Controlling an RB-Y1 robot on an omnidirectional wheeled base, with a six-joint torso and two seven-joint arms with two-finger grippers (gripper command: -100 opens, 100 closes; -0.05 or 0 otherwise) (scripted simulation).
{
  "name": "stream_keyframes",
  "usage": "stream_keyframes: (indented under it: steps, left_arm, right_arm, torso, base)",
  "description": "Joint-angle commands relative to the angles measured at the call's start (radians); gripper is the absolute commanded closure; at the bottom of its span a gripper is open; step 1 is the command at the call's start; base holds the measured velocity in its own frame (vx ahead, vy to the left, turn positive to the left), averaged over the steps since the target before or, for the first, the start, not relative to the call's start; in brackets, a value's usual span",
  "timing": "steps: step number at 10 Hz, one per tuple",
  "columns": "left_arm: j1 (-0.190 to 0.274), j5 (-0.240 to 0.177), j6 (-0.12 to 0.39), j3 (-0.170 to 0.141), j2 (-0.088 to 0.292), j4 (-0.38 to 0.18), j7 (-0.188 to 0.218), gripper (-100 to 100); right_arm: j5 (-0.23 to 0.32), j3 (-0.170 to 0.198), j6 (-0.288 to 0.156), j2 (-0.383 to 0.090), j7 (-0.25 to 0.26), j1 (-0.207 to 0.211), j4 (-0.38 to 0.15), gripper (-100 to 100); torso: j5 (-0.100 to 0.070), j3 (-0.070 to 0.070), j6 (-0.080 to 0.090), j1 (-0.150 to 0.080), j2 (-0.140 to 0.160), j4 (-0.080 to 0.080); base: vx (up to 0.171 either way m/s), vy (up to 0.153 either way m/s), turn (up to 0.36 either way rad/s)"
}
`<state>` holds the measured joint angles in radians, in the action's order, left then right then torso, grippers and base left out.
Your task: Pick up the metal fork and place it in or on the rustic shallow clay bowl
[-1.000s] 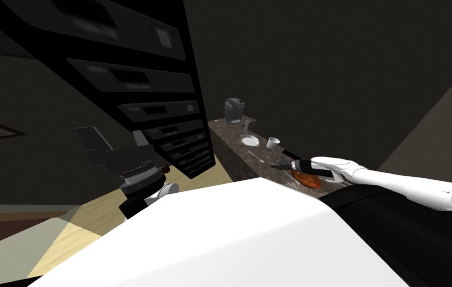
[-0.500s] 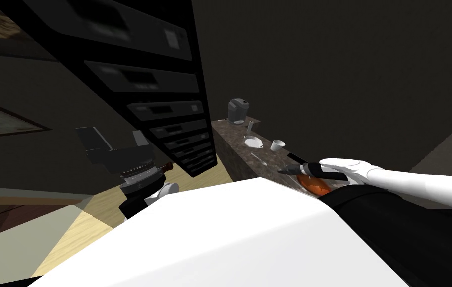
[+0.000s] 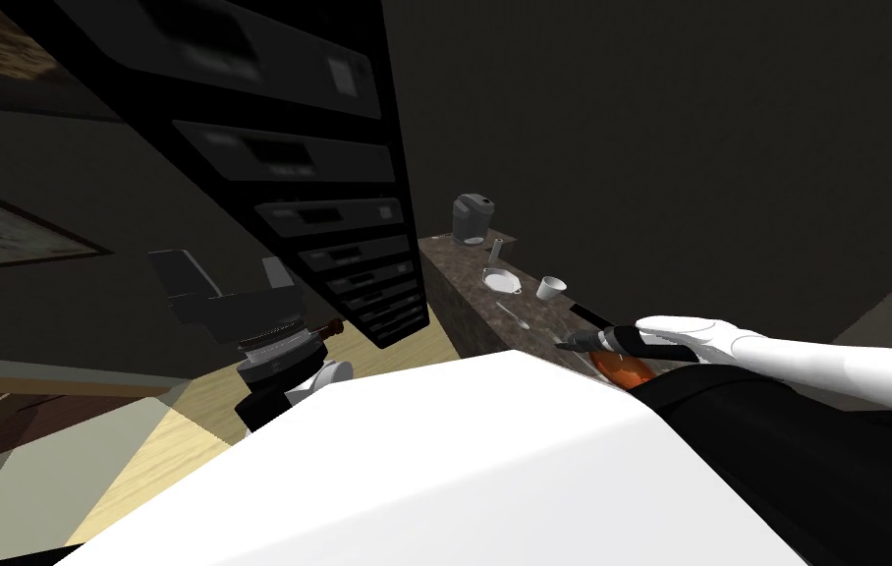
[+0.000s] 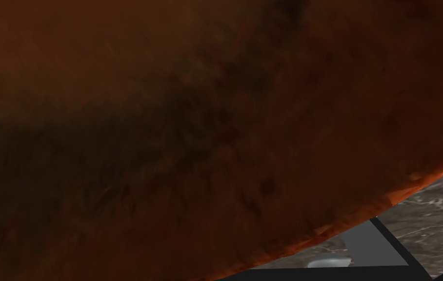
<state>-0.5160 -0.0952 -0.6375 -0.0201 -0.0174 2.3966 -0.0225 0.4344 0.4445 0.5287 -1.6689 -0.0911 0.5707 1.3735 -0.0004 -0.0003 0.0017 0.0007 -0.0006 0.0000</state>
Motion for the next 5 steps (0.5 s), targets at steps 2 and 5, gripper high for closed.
stream_keyframes:
  steps: [2, 5]
  left_arm:
    - [0.0, 0.0, 0.0, 0.0, 0.0, 0.0, 0.0, 0]
    - [0.0, 0.0, 0.0, 0.0, 0.0, 0.0, 0.0, 0]
  right_arm:
    - [0.012, 0.012, -0.016, 0.051, 0.019, -0.001, -0.021, -100]
    - [0.016, 0.015, -0.02, 0.064, 0.024, -0.002, -0.026, 100]
  torso:
    - [0.0, 0.0, 0.0, 0.0, -0.001, 0.0]
    - [-0.001, -0.001, -0.001, -0.001, -0.002, 0.0]
  base:
    - [0.027, -0.003, 0.093]
    - [0.017, -0.002, 0.024]
